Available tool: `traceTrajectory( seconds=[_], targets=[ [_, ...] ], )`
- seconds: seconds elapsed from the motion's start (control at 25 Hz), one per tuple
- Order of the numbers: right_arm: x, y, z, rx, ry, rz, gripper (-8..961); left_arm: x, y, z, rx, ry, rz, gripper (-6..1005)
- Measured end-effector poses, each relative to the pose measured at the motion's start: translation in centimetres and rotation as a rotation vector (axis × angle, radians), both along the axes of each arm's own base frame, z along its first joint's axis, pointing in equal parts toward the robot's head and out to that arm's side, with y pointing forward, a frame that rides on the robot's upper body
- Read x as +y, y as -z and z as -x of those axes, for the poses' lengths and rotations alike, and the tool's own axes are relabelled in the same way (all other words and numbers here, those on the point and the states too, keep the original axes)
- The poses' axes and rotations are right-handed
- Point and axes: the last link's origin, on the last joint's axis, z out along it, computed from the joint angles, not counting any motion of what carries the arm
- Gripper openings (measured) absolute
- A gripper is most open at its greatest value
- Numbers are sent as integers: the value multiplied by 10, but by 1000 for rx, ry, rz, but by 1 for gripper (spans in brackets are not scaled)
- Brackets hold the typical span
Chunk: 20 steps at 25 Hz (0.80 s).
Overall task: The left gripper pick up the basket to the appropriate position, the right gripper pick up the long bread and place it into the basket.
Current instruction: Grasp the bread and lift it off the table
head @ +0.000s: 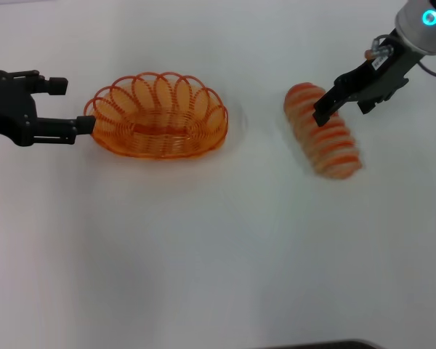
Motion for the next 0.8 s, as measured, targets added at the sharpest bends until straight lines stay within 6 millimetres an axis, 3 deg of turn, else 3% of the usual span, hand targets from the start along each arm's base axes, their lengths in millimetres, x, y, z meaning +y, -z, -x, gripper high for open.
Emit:
traceTrajectory(
  seconds=[0.36, 0.8],
  targets=[
    [-1, 22, 5, -22, 26, 26, 930, 1, 0, 1, 15, 22, -12, 854],
    [-5, 30, -2, -57, 60, 39, 896, 0, 0, 0, 23, 33, -7, 854]
  ],
)
